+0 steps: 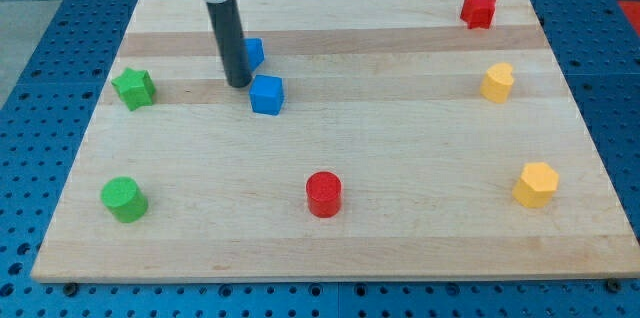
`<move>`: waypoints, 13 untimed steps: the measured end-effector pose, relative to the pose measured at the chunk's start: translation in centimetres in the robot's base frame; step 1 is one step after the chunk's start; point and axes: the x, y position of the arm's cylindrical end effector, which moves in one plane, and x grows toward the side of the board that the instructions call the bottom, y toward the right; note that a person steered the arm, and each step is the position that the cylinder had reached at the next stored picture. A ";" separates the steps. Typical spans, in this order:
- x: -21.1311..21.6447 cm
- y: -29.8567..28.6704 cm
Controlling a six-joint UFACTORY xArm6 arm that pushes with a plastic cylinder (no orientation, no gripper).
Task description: Push the blue cube towards blue cube
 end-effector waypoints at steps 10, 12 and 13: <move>5.4 -1.0; 12.4 5.6; 11.0 14.3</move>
